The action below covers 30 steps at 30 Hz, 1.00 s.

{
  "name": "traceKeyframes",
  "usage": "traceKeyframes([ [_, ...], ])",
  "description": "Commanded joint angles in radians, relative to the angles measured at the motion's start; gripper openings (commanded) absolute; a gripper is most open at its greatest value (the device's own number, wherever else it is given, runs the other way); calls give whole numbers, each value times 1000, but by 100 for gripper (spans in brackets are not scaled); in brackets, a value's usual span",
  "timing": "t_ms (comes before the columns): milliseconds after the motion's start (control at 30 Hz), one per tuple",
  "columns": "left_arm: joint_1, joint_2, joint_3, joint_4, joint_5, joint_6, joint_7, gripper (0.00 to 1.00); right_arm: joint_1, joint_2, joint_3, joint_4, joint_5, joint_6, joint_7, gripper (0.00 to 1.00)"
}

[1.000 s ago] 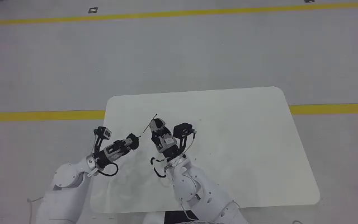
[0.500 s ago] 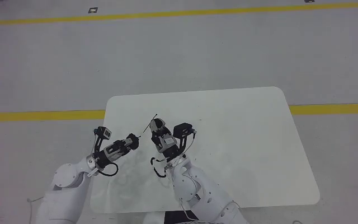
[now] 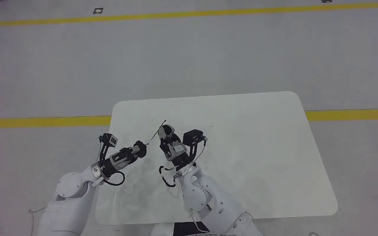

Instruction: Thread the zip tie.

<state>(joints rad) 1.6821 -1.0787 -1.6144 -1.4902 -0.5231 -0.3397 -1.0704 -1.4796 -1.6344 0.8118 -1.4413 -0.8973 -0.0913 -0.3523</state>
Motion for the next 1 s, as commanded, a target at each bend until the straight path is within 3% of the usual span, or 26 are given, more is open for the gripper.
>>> traceKeyframes([
  [0, -4, 0, 5, -4, 3, 2, 24, 0, 0, 0, 0, 0, 0, 0, 0, 0],
  [267, -18, 1, -45, 8, -40, 0, 0, 0, 0, 0, 0, 0, 0, 0, 0, 0],
  [500, -25, -14, -87, 23, -72, 0, -45, 0, 0, 0, 0, 0, 0, 0, 0, 0],
  [967, -26, -15, -88, 23, -70, 0, -48, 0, 0, 0, 0, 0, 0, 0, 0, 0],
])
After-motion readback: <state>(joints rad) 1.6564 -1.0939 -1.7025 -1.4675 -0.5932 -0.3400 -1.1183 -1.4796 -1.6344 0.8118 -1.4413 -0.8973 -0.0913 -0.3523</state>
